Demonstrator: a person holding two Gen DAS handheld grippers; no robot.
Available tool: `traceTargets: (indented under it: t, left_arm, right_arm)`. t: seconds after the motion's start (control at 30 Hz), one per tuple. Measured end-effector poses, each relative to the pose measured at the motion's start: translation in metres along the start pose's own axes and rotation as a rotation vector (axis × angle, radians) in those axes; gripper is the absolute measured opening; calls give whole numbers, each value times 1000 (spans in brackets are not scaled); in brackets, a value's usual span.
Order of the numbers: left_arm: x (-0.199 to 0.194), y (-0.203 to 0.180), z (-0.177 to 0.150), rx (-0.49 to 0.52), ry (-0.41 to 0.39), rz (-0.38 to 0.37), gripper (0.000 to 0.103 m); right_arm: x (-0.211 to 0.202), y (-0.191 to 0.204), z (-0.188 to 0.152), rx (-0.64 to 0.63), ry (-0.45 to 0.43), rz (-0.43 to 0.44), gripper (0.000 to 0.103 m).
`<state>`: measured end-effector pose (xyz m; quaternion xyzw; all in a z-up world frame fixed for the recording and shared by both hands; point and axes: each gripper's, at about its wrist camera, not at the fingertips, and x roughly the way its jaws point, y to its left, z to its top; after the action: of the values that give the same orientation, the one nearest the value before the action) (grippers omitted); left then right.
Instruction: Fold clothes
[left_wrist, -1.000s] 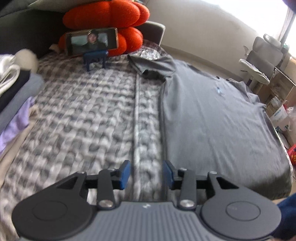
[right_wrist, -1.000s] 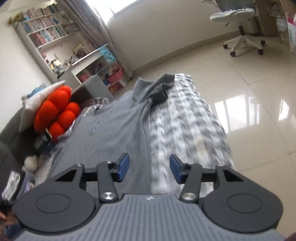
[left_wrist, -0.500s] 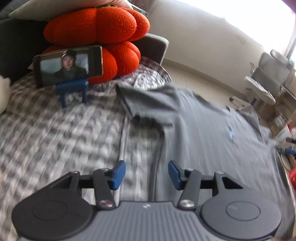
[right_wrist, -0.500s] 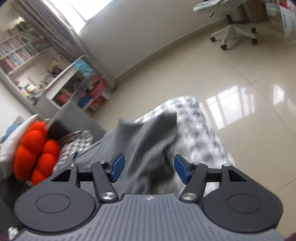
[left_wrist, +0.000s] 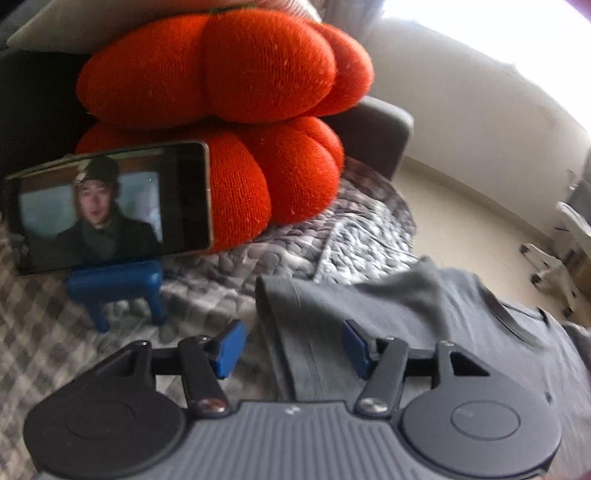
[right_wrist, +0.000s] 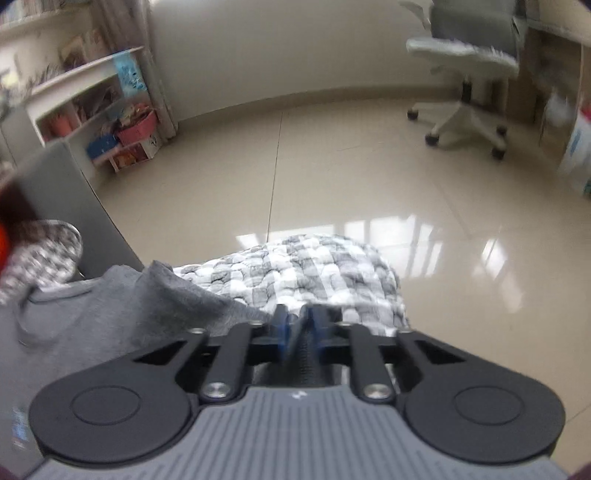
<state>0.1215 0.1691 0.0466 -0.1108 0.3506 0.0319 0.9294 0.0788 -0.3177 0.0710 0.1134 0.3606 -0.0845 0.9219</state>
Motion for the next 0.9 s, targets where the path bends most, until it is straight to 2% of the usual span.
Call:
traceTargets:
  t: [0.07, 0.13, 0.17, 0.2, 0.27, 0.6, 0.73, 0.83, 0.9]
  left_arm:
    - [15, -6, 2, 5, -19, 53, 59]
    - [28, -12, 1, 30, -27, 126, 35]
    - [29, -14, 2, 43, -29, 137, 13]
    - [31, -16, 2, 57, -31, 147, 4]
    - [28, -16, 3, 66, -53, 152, 3]
    - [32, -2, 8, 42, -91, 213, 3]
    - [31, 6, 6, 5, -93, 232, 3]
    - [33, 9, 4, -3, -70, 207, 0]
    - [29, 10, 3, -18, -57, 184, 2]
  right_arm:
    - [-2, 1, 2, -22, -18, -13, 5]
    - [-8, 1, 6, -51, -46, -58, 4]
    - [-12, 2, 8, -69, -65, -87, 4]
    - [-16, 3, 10, -85, -89, -114, 4]
    - [-24, 0, 11, -94, -122, -138, 3]
    - [4, -6, -14, -113, -73, -325, 3]
    - [13, 6, -12, -106, -63, -365, 3]
    - [26, 25, -17, -205, -24, -375, 5]
    - [28, 35, -18, -269, -30, -391, 13]
